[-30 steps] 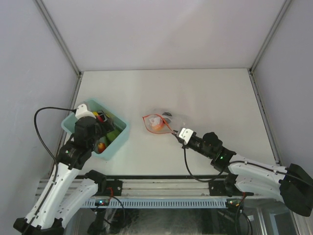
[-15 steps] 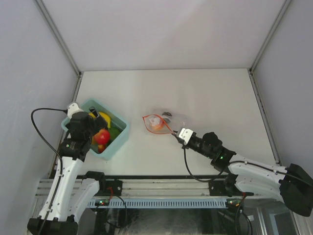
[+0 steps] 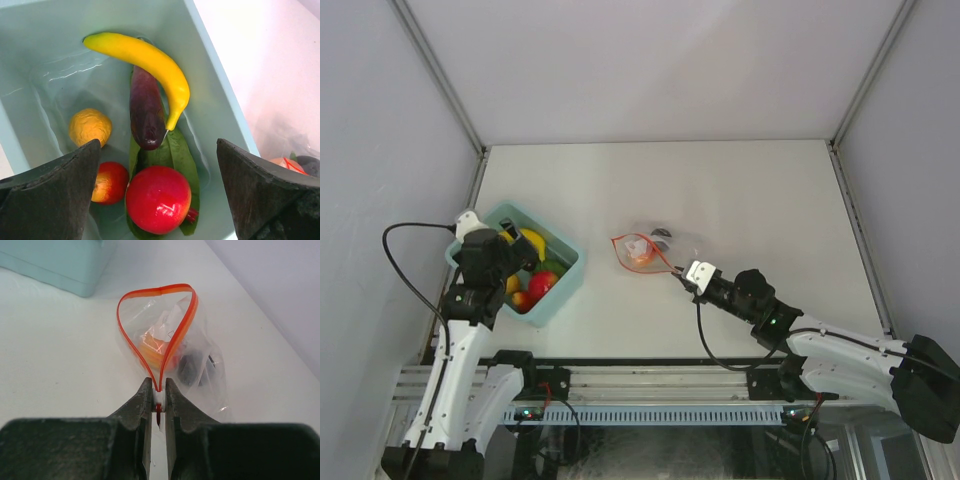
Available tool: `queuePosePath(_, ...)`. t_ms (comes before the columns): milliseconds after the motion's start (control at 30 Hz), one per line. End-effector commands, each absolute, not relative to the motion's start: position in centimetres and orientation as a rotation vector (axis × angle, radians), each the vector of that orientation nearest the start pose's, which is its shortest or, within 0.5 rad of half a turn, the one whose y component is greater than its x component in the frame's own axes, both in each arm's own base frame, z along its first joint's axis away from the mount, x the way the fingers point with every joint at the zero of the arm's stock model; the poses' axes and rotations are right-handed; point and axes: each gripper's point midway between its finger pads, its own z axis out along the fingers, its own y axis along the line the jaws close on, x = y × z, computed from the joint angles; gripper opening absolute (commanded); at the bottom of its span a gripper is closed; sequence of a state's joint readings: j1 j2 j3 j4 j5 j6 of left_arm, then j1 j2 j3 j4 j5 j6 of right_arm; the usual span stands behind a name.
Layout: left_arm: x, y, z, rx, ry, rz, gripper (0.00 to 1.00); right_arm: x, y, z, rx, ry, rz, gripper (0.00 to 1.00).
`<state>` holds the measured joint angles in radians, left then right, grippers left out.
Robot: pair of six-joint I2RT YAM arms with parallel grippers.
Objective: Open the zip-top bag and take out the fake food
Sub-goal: Place the fake fruit in the bin.
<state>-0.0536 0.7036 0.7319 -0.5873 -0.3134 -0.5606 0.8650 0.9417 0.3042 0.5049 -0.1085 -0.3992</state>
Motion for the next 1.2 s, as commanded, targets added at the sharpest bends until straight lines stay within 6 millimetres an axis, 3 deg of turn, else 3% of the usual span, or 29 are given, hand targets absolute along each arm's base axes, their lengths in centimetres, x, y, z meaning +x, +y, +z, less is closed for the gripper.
queuePosePath(0, 25.8, 1.4, 19.6, -0.658, 1.959, -0.079, 1.00, 22.2, 26.5, 17.7, -1.036, 1.314, 0.465, 0.00)
queuePosePath(367, 24.6, 1.2, 20.7, -0.548, 1.947, -0.075, 1.00, 22.2, 26.5, 17.9, -1.023, 1.317, 0.479, 0.01)
queuePosePath(733, 24.3, 0.1, 20.3, -0.500, 1.942, -0.142, 1.00, 22.0, 26.3, 17.9, -1.015, 1.329, 0.497, 0.01)
queuePosePath(933, 24.2, -1.4, 20.6, -0.456, 1.929, -0.239, 1.00, 22.0, 26.1, 18.1, -1.008, 1.332, 0.497, 0.01)
queuePosePath(1167, 24.0, -4.7, 21.5, -0.404, 1.893, -0.467, 0.98, 21.8, 26.0, 18.2, -1.000, 1.337, 0.508, 0.01)
